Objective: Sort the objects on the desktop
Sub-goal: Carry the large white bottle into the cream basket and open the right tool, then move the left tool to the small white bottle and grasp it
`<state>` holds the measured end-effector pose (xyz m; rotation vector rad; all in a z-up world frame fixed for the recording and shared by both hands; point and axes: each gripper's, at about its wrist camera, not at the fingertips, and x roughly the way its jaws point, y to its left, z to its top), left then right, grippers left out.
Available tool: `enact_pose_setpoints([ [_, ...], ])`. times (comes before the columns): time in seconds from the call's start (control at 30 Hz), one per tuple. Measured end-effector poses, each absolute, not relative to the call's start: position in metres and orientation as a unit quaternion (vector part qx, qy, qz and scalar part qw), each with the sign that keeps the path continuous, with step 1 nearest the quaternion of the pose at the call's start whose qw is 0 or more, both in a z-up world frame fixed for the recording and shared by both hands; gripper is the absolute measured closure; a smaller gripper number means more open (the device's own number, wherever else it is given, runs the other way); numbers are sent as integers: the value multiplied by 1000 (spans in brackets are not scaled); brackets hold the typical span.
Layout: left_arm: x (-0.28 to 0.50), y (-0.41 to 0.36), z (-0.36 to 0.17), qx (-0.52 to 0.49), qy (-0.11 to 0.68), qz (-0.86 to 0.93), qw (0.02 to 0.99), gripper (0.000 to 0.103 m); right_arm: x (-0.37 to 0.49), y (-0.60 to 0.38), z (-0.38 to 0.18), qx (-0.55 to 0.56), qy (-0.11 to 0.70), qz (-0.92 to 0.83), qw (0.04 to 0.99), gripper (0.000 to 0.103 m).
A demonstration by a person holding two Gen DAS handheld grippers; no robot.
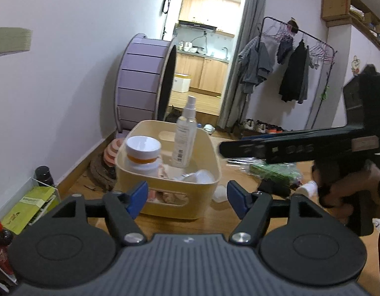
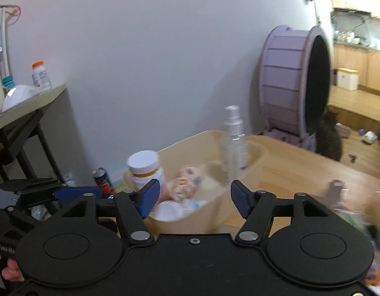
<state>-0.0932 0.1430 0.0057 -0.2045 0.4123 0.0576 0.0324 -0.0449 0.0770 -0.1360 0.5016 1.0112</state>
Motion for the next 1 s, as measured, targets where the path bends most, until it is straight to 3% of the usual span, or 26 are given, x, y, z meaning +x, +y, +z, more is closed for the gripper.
enact_pose_setpoints([
  [0.3,-81,110,1,-82,215,-33,973,32,34,-128,76,-62,229,393,888,38],
  [0.53,-72,90,-6,-69,227,-58,970,32,38,-166,66,-75,228,340,909,28],
  [0.63,-69,82,-7,-58,229,-70,969,32,35,-177,59,-83,221,318,918,14],
  [1.0,-62,53,-13,-26,230,-113,966,32,44,-206,33,-91,232,275,929,9],
])
